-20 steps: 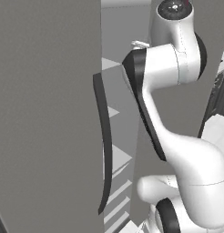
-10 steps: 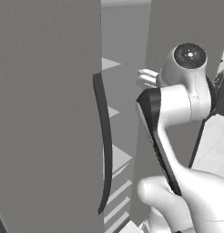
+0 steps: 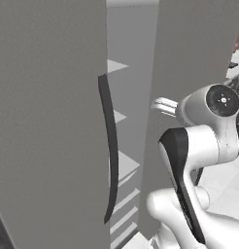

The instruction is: Take the bottled waters from the counter and place them in the freezer to freeze. Close the freezer door after placing the bottles.

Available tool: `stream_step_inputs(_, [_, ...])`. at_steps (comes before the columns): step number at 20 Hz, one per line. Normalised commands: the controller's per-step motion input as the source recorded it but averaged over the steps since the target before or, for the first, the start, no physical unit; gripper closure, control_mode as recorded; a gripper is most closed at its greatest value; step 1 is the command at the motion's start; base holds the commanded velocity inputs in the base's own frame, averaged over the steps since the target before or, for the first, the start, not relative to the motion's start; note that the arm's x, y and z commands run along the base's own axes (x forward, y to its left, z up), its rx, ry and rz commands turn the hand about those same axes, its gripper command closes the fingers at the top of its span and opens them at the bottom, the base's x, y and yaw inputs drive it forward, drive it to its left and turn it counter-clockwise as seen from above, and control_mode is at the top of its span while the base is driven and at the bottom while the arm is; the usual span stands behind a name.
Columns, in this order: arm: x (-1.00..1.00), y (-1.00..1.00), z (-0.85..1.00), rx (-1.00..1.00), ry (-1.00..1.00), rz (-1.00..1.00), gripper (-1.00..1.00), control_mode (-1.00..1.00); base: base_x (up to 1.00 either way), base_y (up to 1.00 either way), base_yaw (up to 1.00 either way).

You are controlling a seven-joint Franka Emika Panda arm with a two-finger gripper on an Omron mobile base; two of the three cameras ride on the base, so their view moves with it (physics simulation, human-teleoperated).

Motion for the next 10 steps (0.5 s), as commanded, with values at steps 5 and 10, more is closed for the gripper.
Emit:
stream_step_inputs(5, [0.00, 0.00, 0.00, 0.00, 0.00, 0.00, -1.00, 1.00, -0.94, -0.20, 0.17])
stream_step_inputs(10, [0.00, 0.00, 0.00, 0.00, 0.00, 0.00, -1.00, 1.00, -0.55, -0.49, 0.23])
